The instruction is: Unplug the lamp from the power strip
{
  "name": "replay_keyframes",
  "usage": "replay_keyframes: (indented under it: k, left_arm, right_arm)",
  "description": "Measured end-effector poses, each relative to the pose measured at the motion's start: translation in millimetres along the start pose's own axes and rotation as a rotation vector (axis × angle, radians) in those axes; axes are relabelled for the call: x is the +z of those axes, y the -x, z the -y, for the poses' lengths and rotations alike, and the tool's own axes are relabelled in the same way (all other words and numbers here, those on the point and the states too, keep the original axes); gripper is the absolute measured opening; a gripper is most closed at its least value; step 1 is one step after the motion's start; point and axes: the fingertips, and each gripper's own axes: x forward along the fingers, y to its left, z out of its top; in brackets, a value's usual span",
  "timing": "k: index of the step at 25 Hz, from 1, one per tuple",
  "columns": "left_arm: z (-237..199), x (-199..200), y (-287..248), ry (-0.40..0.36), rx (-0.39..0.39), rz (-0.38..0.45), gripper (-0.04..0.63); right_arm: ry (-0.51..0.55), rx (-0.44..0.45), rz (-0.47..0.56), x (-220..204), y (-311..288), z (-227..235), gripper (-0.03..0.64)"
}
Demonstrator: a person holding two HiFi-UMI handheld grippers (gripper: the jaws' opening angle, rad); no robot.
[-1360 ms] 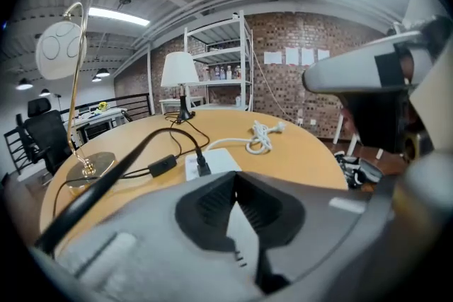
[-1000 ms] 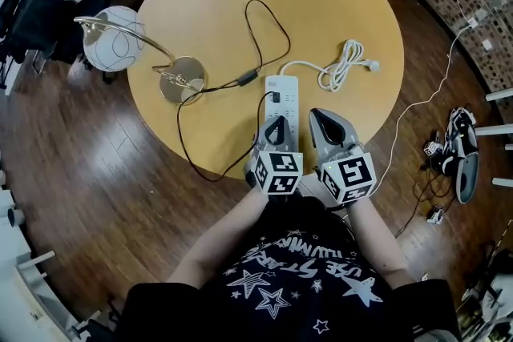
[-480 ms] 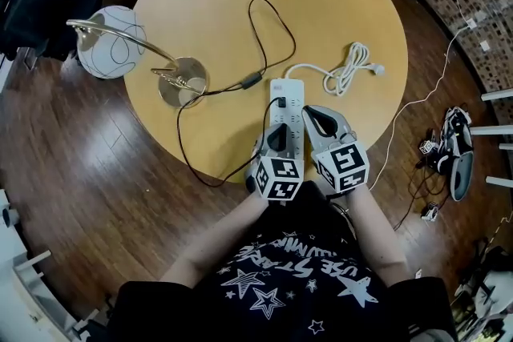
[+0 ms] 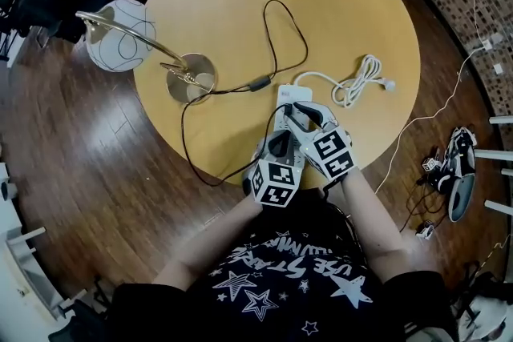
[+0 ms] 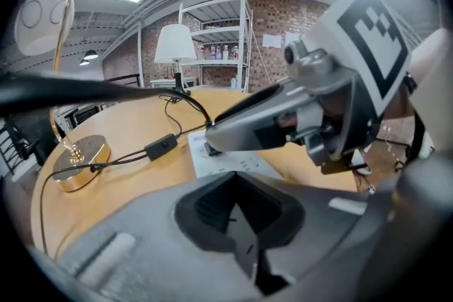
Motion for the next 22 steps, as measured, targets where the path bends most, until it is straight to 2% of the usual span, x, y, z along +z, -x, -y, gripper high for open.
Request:
replay_keyframes:
  k: [4,10,15,22]
  left_arm:
    - [1,0,1,0.001,-0.003,-0.007,0.005]
    - [0,1,3,0.031,-0.001,-0.007,0.005]
    - [-1,1,3,0.060,-0.011,-0.009,0.005]
    - [-1,1,3,0.081,-0.017,-0.006,0.005]
  right_arm:
    - [0.033,0.017,-0.023,3,-15,-3,0.129]
    - [0.120,-0.027,-0.038,2,-21,-2,0.092]
    - [0.123,-0.054,0.003,4,-18,0,0.086]
    - [0.054,-0.051,0.084,4,-16,-2,0.084]
